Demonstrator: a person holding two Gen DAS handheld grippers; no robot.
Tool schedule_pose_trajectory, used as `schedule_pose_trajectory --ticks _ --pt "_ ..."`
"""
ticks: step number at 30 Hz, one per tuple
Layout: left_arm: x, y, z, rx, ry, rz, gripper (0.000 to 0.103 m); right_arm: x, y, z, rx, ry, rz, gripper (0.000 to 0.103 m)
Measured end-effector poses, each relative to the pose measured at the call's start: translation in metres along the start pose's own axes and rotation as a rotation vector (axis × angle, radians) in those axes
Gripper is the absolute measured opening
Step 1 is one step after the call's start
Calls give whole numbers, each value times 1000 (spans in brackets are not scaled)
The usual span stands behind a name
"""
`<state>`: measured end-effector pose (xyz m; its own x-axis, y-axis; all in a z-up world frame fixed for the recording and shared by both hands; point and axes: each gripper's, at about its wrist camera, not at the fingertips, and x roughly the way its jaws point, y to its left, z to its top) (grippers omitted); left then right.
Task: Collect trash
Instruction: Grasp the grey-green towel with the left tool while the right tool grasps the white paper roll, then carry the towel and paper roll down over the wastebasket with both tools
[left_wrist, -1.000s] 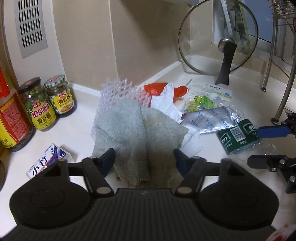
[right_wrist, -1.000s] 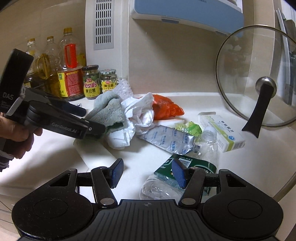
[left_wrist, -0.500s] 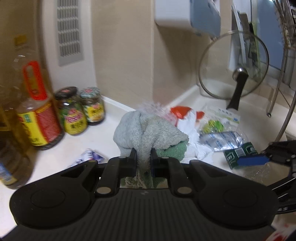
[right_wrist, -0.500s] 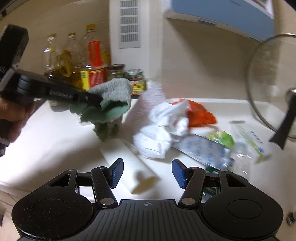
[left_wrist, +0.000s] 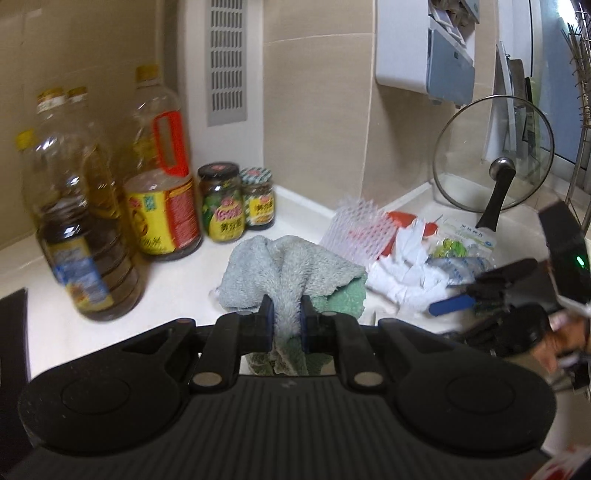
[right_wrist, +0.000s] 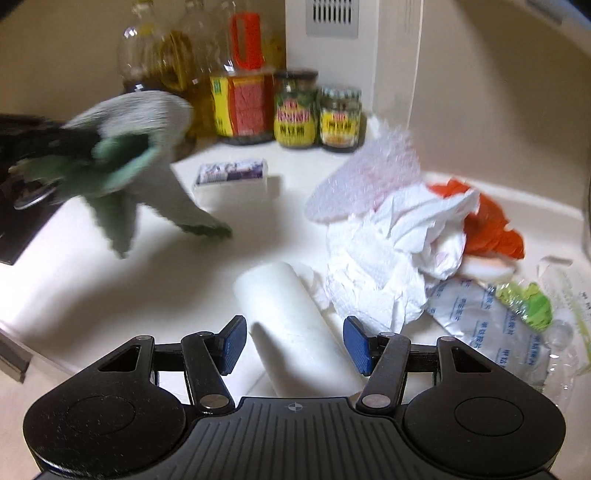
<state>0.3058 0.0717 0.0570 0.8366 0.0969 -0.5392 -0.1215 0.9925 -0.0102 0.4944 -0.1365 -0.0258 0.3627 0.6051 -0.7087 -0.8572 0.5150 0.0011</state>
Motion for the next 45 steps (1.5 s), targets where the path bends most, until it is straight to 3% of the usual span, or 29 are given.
schedule_pose_trajectory --ticks 10,22,34,45 --pt "-14 5 -31 -30 47 0 12 11 1 5 13 51 29 55" --pt "-42 0 -26 18 27 -22 12 -24 30 -6 83 -33 20 52" --pt "-92 -31 -37 45 20 -155 12 -91 82 -47 183 -94 57 52" --pt "-121 -56 -77 45 97 -275 12 -119 120 -110 176 -14 17 52"
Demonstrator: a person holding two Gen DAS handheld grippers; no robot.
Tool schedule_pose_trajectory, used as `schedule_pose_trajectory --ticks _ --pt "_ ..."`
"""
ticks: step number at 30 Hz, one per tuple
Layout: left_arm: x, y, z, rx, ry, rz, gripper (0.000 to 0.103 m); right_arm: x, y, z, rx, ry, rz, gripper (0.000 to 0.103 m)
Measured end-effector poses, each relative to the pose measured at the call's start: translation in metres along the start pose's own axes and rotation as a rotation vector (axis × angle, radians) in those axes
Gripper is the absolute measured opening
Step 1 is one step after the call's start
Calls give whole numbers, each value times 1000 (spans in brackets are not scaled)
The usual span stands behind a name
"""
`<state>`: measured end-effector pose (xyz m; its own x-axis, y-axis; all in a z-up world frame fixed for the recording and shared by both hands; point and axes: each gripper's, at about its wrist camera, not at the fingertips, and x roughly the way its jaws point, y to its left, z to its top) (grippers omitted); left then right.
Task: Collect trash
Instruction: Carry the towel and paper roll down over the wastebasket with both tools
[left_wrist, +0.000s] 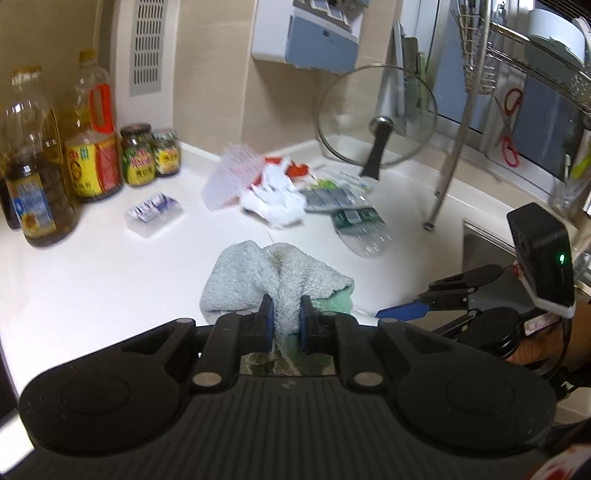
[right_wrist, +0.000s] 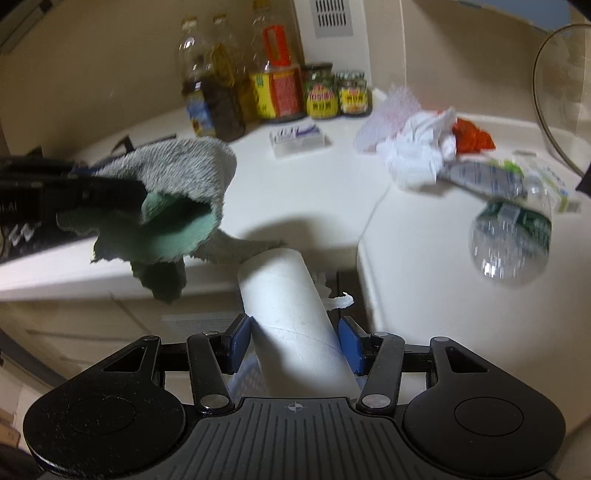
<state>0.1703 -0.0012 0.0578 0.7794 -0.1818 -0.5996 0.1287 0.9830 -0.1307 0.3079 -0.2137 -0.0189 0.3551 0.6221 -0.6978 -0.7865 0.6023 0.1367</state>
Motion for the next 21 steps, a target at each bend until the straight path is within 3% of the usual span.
schedule_pose_trajectory --ticks 9,21 --pt "12 -8 -47 -32 122 -41 12 17 18 -45 -57 106 -29 52" --pt "64 8 -100 -77 268 -13 12 68 22 -85 -130 212 -103 52"
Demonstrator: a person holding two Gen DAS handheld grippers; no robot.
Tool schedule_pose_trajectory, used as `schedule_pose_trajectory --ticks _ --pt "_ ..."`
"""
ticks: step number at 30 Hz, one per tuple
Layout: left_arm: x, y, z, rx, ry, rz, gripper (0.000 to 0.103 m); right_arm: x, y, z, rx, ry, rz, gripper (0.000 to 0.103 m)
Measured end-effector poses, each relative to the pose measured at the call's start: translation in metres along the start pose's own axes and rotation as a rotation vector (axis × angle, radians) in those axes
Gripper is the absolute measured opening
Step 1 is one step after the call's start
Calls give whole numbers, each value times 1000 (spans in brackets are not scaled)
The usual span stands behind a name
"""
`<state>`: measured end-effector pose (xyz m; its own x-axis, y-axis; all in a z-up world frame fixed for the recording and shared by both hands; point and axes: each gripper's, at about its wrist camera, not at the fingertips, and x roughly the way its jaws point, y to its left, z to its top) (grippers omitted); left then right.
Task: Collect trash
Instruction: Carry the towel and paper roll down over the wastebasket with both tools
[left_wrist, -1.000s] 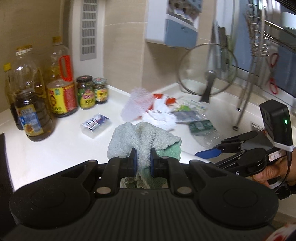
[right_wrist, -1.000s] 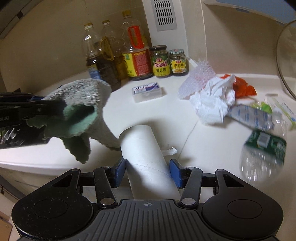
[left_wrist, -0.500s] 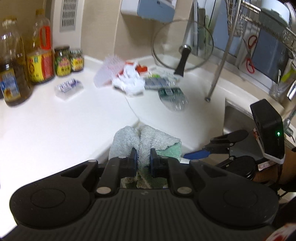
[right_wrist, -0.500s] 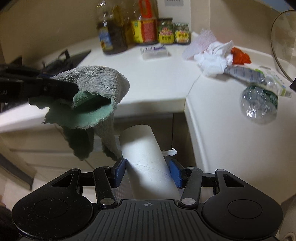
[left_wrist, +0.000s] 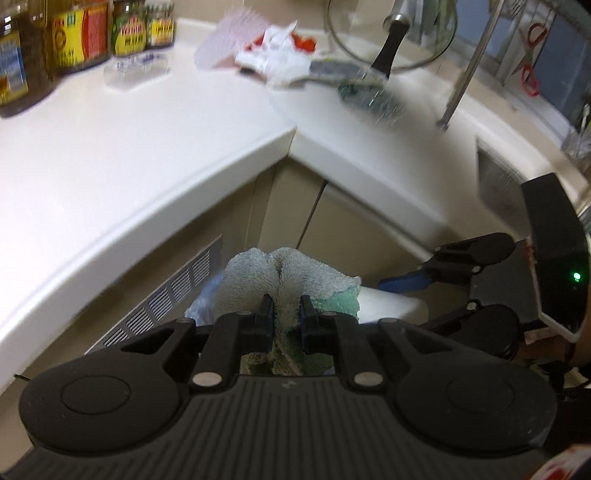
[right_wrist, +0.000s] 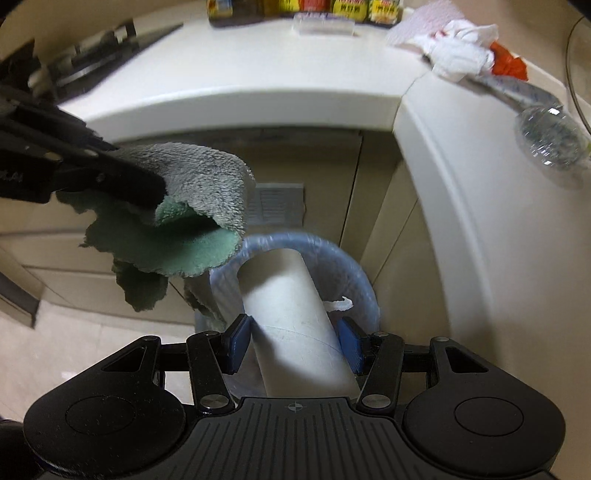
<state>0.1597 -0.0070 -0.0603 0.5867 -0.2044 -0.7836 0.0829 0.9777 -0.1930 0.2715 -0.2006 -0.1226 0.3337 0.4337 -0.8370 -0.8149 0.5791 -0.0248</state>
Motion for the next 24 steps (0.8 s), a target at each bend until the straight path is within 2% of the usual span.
schedule_pose_trajectory --ticks 14,24 --pt "93 38 -26 -10 123 38 12 68 7 -17 -110 75 -71 52" --pt "139 45 -35 -17 183 58 12 98 4 -23 -152 109 -92 52"
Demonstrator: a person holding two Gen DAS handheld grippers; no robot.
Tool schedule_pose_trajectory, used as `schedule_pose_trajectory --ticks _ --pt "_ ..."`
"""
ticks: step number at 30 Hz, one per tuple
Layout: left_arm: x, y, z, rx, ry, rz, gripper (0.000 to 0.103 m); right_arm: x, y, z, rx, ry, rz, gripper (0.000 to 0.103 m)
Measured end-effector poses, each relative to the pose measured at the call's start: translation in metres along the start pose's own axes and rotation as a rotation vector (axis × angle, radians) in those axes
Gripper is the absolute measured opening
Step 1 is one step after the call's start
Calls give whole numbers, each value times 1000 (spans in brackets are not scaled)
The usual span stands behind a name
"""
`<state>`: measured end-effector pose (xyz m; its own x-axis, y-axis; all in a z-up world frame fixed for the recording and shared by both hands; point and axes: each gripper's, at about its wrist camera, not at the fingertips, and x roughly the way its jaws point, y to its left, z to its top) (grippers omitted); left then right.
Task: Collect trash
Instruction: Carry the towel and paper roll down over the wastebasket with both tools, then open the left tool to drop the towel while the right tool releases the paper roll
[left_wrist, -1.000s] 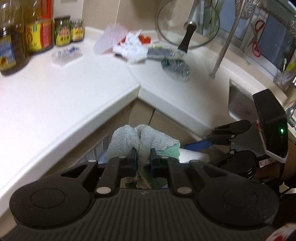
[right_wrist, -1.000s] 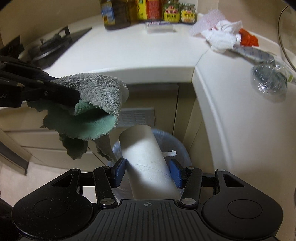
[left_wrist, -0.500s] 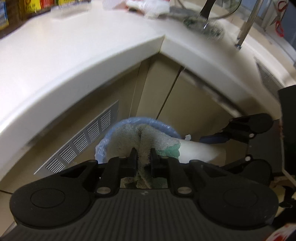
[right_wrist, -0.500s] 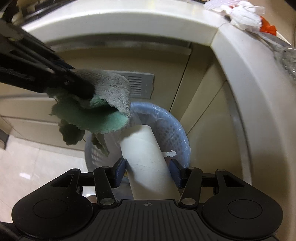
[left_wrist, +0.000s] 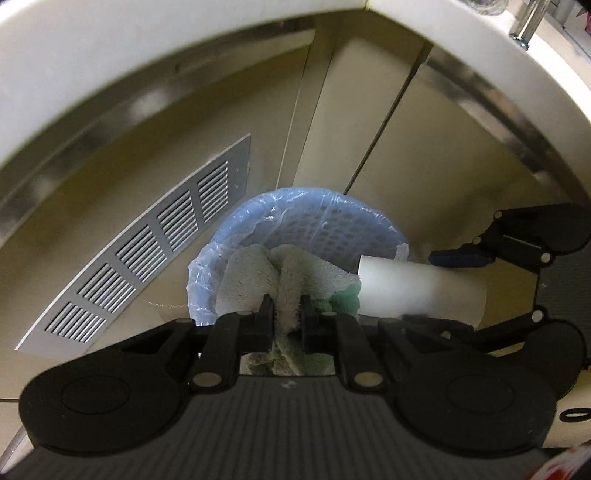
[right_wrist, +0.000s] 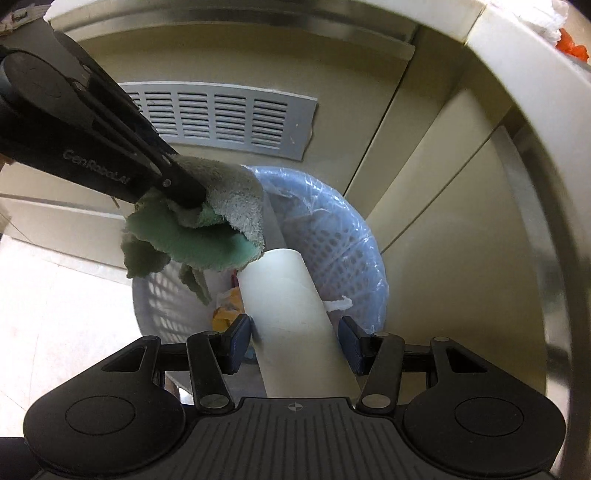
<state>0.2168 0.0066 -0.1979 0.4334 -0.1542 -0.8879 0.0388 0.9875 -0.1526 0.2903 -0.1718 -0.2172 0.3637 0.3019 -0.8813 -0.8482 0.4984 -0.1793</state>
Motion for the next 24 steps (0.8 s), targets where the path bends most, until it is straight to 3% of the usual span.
schedule_pose_trajectory --ticks 16,17,20,24 --pt "32 -2 10 4 45 10 12 29 -1 1 -8 34 -6 52" --pt "34 -2 10 7 48 14 13 30 -2 1 -7 36 -7 52" --pt "33 -1 9 -14 46 13 30 33 -2 2 -4 41 -8 52" --pt "25 3 6 -26 33 22 30 34 -4 2 -1 45 -6 52"
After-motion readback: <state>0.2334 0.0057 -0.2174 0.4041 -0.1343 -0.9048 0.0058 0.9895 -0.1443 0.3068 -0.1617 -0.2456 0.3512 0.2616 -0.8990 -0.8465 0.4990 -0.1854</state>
